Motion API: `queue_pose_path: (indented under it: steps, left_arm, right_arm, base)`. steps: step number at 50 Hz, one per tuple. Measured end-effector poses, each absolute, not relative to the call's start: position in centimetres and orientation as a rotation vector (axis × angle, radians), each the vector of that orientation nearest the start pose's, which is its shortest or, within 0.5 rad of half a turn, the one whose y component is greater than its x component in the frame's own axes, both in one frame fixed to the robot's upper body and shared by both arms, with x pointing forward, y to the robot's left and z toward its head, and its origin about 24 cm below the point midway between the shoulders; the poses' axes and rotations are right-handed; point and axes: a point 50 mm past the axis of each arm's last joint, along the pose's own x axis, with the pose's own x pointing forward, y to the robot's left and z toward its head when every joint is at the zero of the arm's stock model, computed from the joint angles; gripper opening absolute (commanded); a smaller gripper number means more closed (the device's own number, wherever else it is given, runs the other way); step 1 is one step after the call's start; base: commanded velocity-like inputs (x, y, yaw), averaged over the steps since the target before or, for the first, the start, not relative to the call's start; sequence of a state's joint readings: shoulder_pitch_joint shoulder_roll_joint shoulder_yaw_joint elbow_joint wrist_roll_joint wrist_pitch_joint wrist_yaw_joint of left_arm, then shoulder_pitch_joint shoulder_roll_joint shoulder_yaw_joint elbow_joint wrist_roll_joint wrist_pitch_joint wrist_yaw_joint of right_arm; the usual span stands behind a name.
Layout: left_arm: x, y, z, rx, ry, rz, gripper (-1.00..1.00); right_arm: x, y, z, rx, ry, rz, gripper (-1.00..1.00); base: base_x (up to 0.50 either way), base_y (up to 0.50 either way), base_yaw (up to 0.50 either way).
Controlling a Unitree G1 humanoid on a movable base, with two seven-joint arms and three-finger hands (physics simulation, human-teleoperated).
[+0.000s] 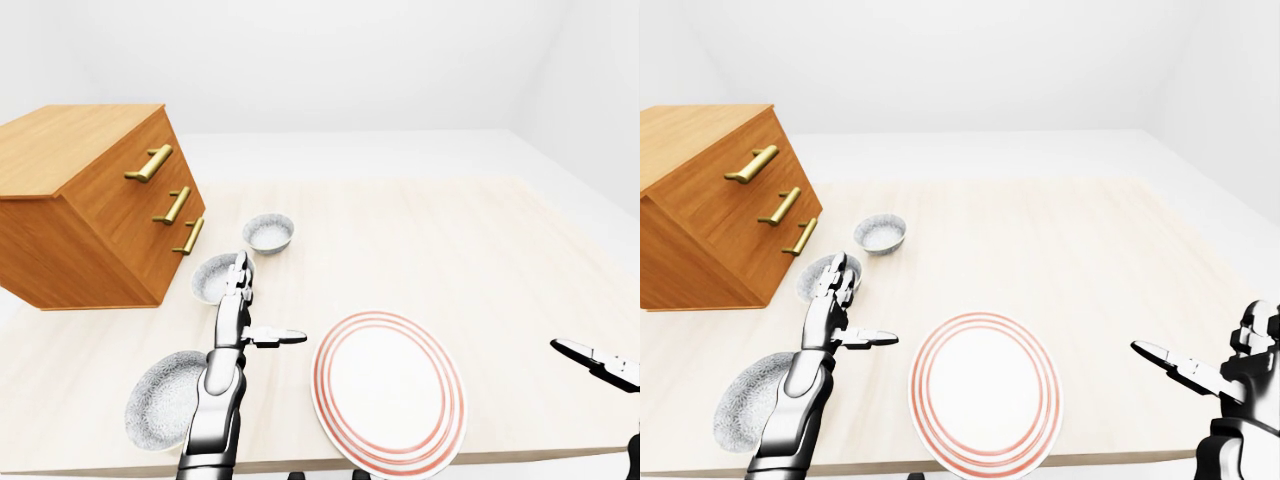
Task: Put the bowl in the middle on the plate.
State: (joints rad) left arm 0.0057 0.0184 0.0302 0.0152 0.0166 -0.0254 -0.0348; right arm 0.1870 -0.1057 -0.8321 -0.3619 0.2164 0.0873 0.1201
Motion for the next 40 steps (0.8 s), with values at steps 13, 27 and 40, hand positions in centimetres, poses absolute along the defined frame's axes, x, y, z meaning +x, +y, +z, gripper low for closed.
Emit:
queue_pose_path:
  steps: [13,27,40]
  left_arm:
    - [25.3,15.9,4.2,0.079,-0.026,0.004,1.00]
    - [25.9,15.9,6.3,0.194,-0.099,0.011,1.00]
    - [26.5,16.1,10.7,0.449,-0.243,0.033,1.00]
  right_arm:
    - [13.7,-33.7,11.2,-0.098,-0.218,-0.661,1.00]
    - [13.4,-33.6,11.9,-0.052,-0.274,-0.658,1.00]
    - [13.2,-33.6,12.2,-0.037,-0.297,-0.662,1.00]
  base:
    - [0.00,0.00,0.00]
    - [0.00,0.00,0.00]
    - [0.00,0.00,0.00]
